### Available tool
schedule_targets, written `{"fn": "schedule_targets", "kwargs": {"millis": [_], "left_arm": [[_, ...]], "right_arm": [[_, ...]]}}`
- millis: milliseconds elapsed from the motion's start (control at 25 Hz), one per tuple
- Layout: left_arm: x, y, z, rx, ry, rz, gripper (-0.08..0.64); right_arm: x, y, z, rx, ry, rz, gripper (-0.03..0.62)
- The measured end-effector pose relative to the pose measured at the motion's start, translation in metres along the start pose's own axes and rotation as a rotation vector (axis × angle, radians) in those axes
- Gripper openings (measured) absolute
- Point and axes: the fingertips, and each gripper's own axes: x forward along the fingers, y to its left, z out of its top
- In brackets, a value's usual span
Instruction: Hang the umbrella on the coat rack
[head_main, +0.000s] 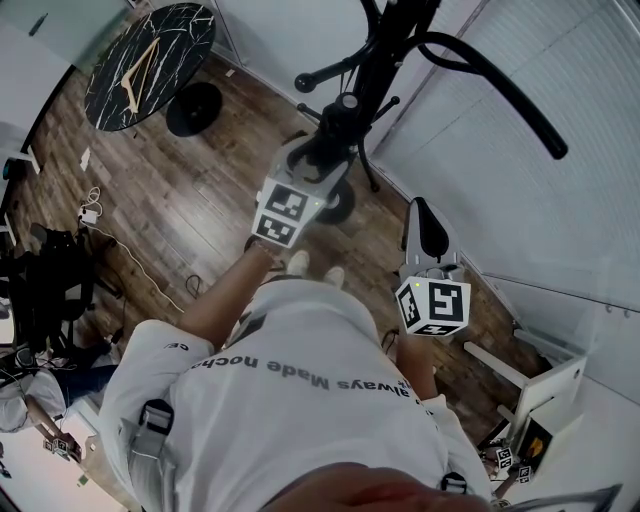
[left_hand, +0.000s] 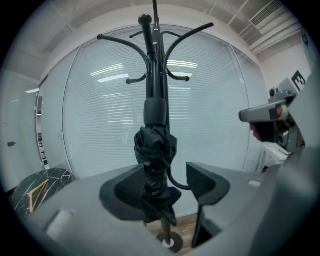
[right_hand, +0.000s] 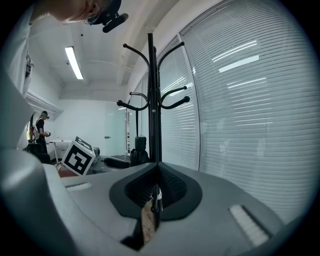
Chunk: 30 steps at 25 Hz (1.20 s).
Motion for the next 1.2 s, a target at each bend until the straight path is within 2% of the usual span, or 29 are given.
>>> {"fn": "schedule_targets", "kwargs": {"millis": [320, 560, 680, 1200], "left_arm": [[-0.046, -0.012, 0.053, -0.007, -0.117, -0.019, 0.24], [-0.086, -0.025, 0.092, -0.017, -0.206, -0.044, 0.195], [-0.102, -0.028, 0.107, -0.046, -0.257, -0.049, 0.164], [-0.129, -0.034, 0.103, -0.044, -0.232, -0.071, 0.067]], "right_arm": [[-0.003, 0.007, 0.017, -0.003, -0.032, 0.017, 0.002], [-0.01, 0.019, 0.032, -0.022, -0.051, 0.047, 0.002], [-0.015, 0.026, 0.039, -0.038, -0.057, 0.066, 0.002], [-0.021, 0.045, 0.052, -0.087, -0.048, 0.122, 0.003]]}}
